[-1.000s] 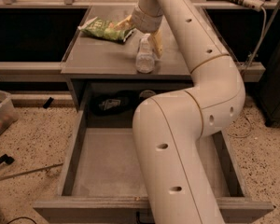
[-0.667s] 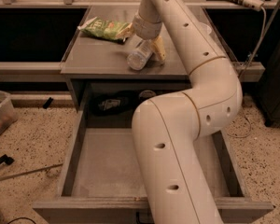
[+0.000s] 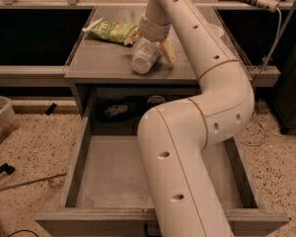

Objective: Place blue plastic bottle into top drawer

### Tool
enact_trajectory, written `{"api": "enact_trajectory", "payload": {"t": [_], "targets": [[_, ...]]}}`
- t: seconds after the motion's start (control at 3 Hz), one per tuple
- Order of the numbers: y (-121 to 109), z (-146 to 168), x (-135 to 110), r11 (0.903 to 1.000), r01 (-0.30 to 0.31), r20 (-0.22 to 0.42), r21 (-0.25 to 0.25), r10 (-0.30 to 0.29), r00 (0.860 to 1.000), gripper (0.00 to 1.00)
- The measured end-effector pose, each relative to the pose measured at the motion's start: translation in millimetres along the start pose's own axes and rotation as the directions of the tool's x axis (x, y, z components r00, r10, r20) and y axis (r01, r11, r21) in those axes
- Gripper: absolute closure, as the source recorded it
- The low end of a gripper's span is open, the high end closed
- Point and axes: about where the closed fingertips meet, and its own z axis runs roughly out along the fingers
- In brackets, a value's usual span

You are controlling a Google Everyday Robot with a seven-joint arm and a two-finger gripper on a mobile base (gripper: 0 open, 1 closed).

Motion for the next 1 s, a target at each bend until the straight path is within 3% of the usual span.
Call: {"api": "enact_trajectory", "payload": {"t": [1.0], "targets": [[-1.6,-7.5,-2.4,1.0000,0.000,0.000,0.000,0.000,1.000,0.89]]}}
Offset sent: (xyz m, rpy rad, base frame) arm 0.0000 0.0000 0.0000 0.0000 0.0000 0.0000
